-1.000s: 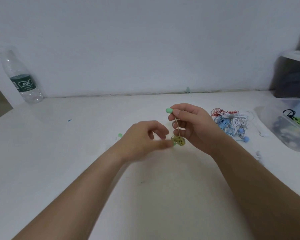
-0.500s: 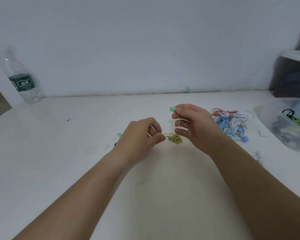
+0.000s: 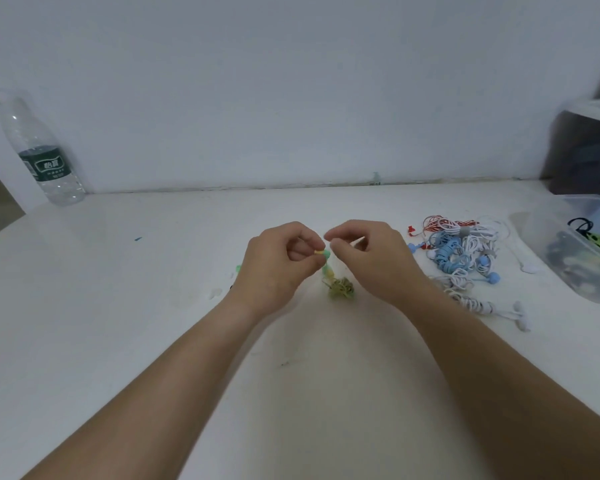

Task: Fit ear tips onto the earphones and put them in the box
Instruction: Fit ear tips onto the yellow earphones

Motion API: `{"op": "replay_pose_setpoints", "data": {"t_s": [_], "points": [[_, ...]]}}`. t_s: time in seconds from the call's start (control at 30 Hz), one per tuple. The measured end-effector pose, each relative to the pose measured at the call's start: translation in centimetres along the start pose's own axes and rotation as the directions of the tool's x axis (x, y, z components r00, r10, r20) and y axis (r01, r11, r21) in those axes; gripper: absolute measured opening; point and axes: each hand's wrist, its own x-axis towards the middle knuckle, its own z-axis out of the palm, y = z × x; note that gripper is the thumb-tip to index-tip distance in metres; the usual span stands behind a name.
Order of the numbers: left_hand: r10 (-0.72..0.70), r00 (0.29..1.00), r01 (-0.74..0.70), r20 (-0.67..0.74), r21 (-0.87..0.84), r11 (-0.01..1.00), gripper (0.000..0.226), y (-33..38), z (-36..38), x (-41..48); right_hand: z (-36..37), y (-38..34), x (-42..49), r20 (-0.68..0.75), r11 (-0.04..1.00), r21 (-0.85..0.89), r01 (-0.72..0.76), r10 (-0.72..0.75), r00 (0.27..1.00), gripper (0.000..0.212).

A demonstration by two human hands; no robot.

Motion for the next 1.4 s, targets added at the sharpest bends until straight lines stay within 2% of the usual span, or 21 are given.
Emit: {"op": "replay_pose_setpoints", "data": {"t_s": [0.1, 0.27, 0.43, 0.6, 0.77, 0.83, 0.9, 0.97, 1.1, 1.23, 1.4], "points": [[-0.019, 1.0, 0.019, -0.013, -0.049, 0.999, 0.014, 0.1, -0.3, 0.0, 0.6, -0.2, -0.2, 0.148, 0.99, 0.141, 0.002, -0.023, 0.989, 0.016], [-0.046, 0.998, 0.046, -0.038, 0.003, 0.999, 0.016, 0.0, -1.5, 0.3, 1.0, 0.2, -0.1, 0.123, 0.913, 0.405, -0.058, 0.009, 0.992, 0.007], [-0.047, 0.999, 0.045, -0.01, -0.152, 0.987, 0.007, 0.0, -3.0, 0.7, 1.7, -0.2, -0.3, 0.159, 0.875, 0.472, -0.108, 0.036, 0.987, 0.007], [-0.092, 0.995, 0.079, -0.037, -0.26, 0.962, 0.01, 0.0, -2.5, 0.4, 1.9, -0.6, -0.1, 0.193, 0.853, 0.504, -0.135, 0.041, 0.98, 0.012], [-0.05, 0.99, 0.045, -0.132, -0.035, 0.998, 0.01, -0.7, -4.0, 1.3, 2.0, -0.5, -0.1, 0.165, 0.846, 0.517, -0.133, 0.053, 0.985, 0.004], [-0.048, 0.978, 0.077, -0.203, 0.139, 0.987, 0.01, -1.5, -6.1, 1.6, 2.1, -0.2, 0.0, 0.141, 0.835, 0.533, -0.135, 0.07, 0.988, 0.003], [-0.092, 0.981, 0.148, -0.17, 0.355, 0.923, 0.013, -2.5, -8.0, 1.4, 2.2, -0.1, 0.0, 0.133, 0.826, 0.546, -0.142, 0.082, 0.988, 0.005], [-0.181, 0.982, 0.188, -0.06, 0.449, 0.873, 0.015, -3.3, -9.0, 1.1, 2.2, -0.1, 0.1, 0.134, 0.801, 0.575, -0.165, 0.107, 0.985, 0.006], [-0.269, 0.963, 0.244, -0.01, 0.449, 0.859, 0.013, -3.7, -9.1, 0.9, 2.5, -0.1, 0.1, 0.144, 0.794, 0.582, -0.179, 0.116, 0.983, 0.007], [-0.272, 0.962, 0.248, -0.013, 0.459, 0.853, 0.008, -3.8, -8.1, 0.9, 2.4, -0.1, 0.1, 0.151, 0.811, 0.559, -0.17, 0.102, 0.983, 0.007], [-0.281, 0.958, 0.271, -0.048, 0.469, 0.841, 0.013, -4.2, -7.6, 1.1, 2.4, -0.1, 0.2, 0.155, 0.805, 0.568, -0.167, 0.095, 0.983, 0.007]]}}
